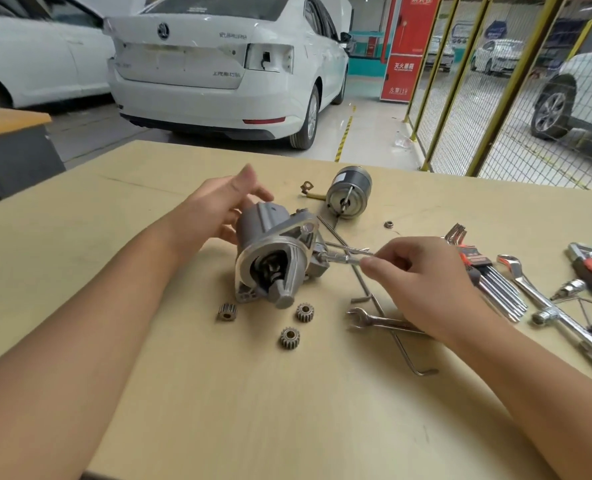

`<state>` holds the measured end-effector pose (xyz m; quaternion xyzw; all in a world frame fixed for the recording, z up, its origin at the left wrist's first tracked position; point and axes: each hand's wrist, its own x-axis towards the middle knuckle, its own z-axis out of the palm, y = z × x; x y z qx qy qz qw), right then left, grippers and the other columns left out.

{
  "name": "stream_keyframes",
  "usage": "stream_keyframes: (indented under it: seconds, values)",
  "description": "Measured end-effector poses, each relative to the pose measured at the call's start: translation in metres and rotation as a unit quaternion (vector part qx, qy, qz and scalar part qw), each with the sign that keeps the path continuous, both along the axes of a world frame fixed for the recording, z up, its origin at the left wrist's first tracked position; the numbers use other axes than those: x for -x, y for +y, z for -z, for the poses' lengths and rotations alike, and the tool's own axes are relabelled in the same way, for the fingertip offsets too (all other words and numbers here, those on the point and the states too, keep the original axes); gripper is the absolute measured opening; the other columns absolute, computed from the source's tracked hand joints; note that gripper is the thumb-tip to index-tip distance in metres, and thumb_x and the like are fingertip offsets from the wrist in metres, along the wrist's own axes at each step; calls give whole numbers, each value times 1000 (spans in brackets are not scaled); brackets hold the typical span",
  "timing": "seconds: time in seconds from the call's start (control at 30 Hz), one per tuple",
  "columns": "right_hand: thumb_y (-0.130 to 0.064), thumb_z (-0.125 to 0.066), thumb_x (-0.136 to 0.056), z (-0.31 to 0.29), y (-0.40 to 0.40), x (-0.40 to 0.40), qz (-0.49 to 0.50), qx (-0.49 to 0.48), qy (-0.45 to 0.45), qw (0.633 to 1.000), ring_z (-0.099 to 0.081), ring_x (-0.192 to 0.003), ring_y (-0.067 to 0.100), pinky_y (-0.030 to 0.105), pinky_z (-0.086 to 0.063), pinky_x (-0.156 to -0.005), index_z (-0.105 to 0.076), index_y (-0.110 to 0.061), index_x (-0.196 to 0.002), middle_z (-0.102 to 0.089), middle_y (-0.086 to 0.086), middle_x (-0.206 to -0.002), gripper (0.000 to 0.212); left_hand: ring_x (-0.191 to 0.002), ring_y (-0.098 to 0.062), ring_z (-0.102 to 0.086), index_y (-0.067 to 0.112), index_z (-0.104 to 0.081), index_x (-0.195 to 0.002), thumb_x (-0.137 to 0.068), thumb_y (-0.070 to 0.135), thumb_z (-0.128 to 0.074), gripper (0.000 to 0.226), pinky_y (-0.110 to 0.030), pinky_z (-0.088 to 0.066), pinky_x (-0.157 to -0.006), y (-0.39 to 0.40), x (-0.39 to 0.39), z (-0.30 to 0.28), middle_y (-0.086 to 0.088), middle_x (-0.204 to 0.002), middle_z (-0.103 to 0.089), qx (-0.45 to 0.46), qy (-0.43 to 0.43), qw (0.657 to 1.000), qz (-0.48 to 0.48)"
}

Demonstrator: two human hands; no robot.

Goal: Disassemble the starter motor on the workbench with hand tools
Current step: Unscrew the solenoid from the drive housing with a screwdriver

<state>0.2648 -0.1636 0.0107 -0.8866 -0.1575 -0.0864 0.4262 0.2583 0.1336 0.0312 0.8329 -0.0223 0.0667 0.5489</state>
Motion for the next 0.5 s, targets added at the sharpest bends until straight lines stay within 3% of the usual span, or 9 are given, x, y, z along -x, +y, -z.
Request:
stream_keyframes:
  seconds: [0.07, 0.13, 0.2, 0.27, 0.4, 0.5]
  values:
    - [-36, -72, -83, 0, 2, 3, 1, 13, 14, 1000, -46, -46, 2, 25, -34, -50, -69, -22, -63, -52, -15, -46, 25, -89, -21, -64, 23, -75, -106, -95, 72, -49, 57, -33, -50, -70, -10, -5, 4, -1, -98, -70, -17, -3, 998, -68]
    - [-35, -72, -83, -2, 2, 4, 9, 19, 22, 1000, -46, -45, 2, 26, -35, -50, -67, -21, -60, -51, -14, -45, 27, -99, -27, -69, 19, -77, -107, -105, 48, -51, 39, -38, -56, -83, -21, -6, 7, 0, -107, -74, 30, 21, 997, -70]
    - [-33, -72, -83, -4, 2, 5, 12, 18, 22, 1000, -45, -44, 3, 25, -33, -49, -65, -19, -57, -50, -12, -42, 30, -117, -32, -67, 17, -79, -112, -106, 36, -48, 37, -49, -52, -102, -25, -6, 10, -4, -121, -74, 76, 39, 996, -40]
    - [-32, -72, -84, -5, 1, 7, 8, 16, 24, 1000, -43, -42, 5, 24, -30, -48, -64, -19, -56, -46, -11, -40, 32, -119, -32, -66, 15, -77, -118, -108, 39, -42, 44, -52, -49, -108, -24, -4, 11, -10, -124, -73, 118, 59, 991, -6]
    - [-36, -70, -88, -3, 3, 10, 2, 17, 47, 999, -41, -41, 5, 24, -31, -49, -69, -16, -63, -47, -11, -42, 32, -108, -28, -70, 12, -72, -126, -101, 54, -44, 56, -38, -57, -95, -22, -3, 14, -17, -122, -74, 155, 66, 982, 81]
    - [-38, -67, -91, -2, 5, 11, 8, 22, 46, 999, -41, -42, 4, 24, -29, -48, -69, -13, -66, -47, -11, -43, 35, -99, -24, -72, 10, -72, -122, -95, 46, -50, 50, -29, -59, -82, -23, -3, 13, -16, -114, -75, 154, 44, 981, 105]
